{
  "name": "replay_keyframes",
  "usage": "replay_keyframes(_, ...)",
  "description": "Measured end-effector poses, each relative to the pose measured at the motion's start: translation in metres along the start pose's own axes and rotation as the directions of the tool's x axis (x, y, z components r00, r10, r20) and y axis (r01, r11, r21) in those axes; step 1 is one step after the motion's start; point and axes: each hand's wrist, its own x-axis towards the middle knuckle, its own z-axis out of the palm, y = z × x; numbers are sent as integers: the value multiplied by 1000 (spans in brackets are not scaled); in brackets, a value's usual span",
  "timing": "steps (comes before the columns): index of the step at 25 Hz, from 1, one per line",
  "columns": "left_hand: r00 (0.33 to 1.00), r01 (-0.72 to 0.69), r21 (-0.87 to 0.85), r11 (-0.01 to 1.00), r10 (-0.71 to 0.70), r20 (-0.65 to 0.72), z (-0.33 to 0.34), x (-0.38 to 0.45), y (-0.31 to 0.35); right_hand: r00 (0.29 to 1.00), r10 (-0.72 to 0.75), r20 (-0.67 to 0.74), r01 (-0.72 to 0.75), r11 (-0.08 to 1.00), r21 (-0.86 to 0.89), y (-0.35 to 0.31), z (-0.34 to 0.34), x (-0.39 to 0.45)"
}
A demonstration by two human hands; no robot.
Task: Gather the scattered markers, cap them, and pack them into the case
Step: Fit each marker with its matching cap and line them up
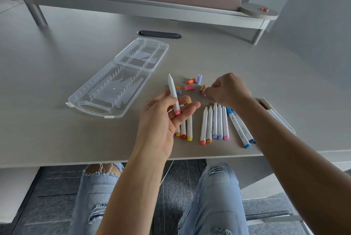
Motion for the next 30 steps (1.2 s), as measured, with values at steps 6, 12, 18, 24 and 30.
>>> replay_keyframes(6,1000,-14,-1,1000,14,1,-1,-1,4,961,-249,-118,252,968,7,-17,7,-1)
replay_keyframes(12,999,-43,-4,999,43,-23,-6,-3,12,885,-465,15,455,858,-240,-41,18,11)
replay_keyframes(18,986,-84,275,958,120,-118,-12,-6,13,869,-495,-17,495,869,-23,-39,9,-2)
replay_keyframes(24,992,-104,387,916,125,-30,-12,-7,3,875,-468,122,265,675,688,-32,-19,-33)
replay_keyframes(30,995,-81,396,915,99,-25,-13,-9,-3,790,-566,236,244,643,726,-25,-31,-39)
